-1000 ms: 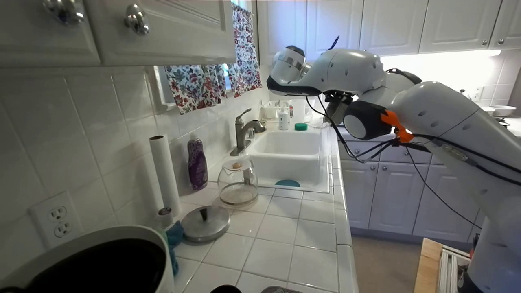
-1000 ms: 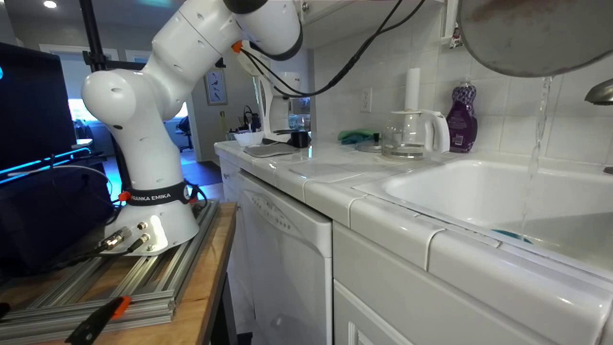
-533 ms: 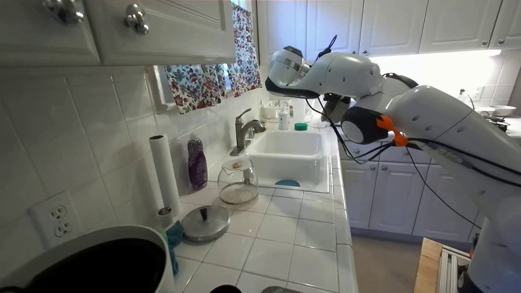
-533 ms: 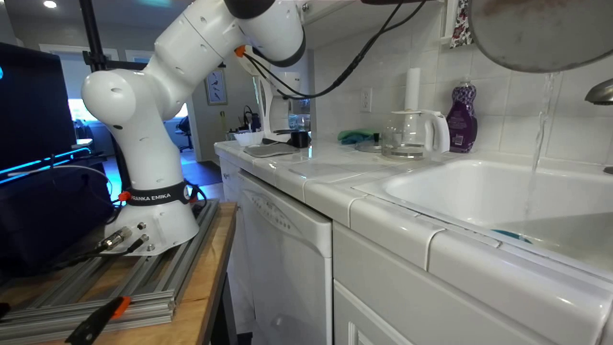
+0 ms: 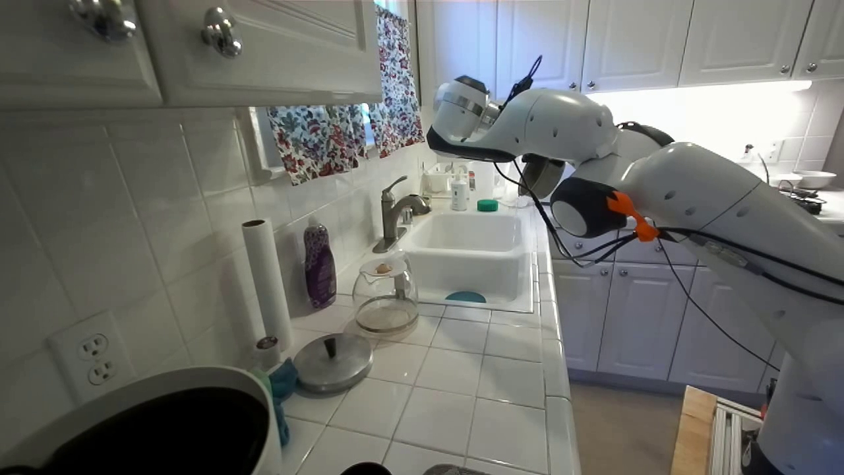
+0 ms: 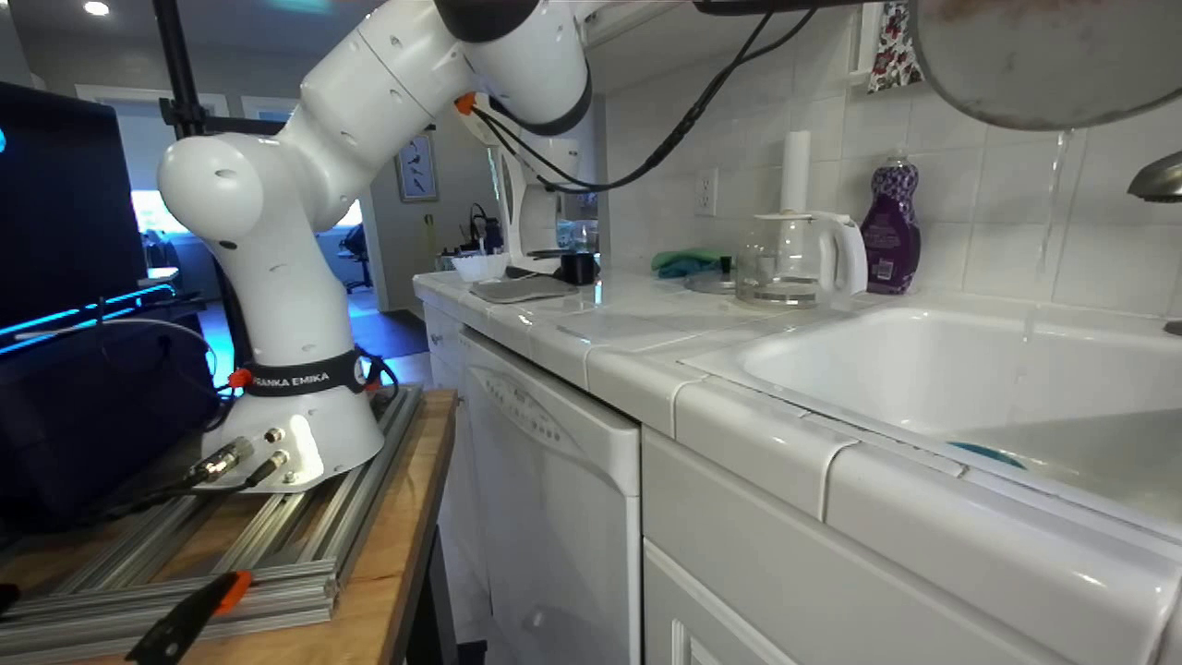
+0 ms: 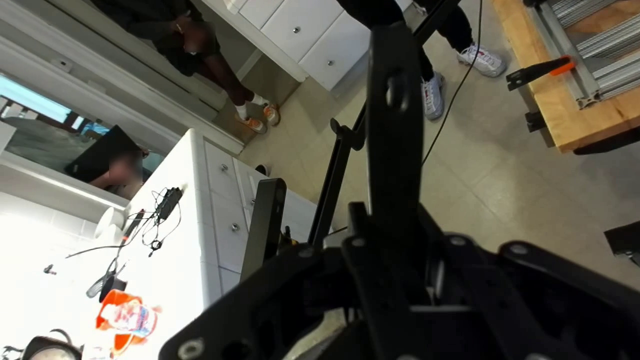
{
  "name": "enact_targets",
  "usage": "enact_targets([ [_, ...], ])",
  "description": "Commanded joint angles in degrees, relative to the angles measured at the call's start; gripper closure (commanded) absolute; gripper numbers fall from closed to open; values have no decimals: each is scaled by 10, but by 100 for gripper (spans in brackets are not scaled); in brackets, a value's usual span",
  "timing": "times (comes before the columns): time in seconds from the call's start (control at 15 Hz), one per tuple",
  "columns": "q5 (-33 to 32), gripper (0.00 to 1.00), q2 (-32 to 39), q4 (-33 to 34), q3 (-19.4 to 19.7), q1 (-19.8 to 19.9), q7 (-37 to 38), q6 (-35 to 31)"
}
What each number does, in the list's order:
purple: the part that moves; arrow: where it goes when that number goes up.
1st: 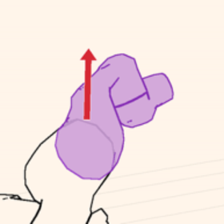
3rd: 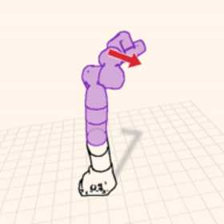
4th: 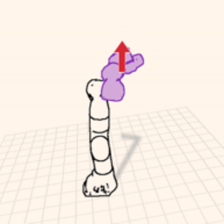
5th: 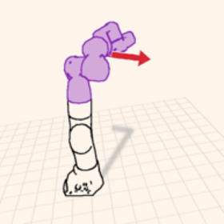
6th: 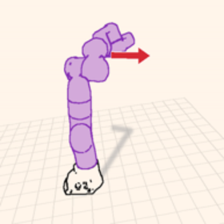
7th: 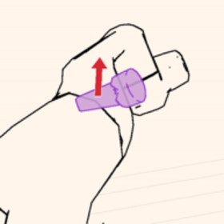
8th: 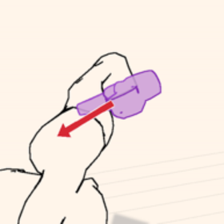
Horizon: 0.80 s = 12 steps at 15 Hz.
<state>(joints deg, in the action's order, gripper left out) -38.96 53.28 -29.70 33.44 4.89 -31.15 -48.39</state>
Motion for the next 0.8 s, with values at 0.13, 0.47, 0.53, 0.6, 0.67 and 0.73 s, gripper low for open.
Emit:
enact_targets([
  [0.13, -47, 94, 16, 26, -4, -4, -33, 1],
  [0.47, -77, 94, -6, -7, -39, -6, -13, 1],
  [0.53, -80, 94, -10, -14, -42, -6, -11, 1],
  [0.6, -90, 94, -10, -15, -51, -5, -10, 0],
  [0.67, -98, 94, -11, -18, -56, -5, -9, 0],
  [0.73, -104, 94, -12, -20, -61, -4, -9, 0],
])
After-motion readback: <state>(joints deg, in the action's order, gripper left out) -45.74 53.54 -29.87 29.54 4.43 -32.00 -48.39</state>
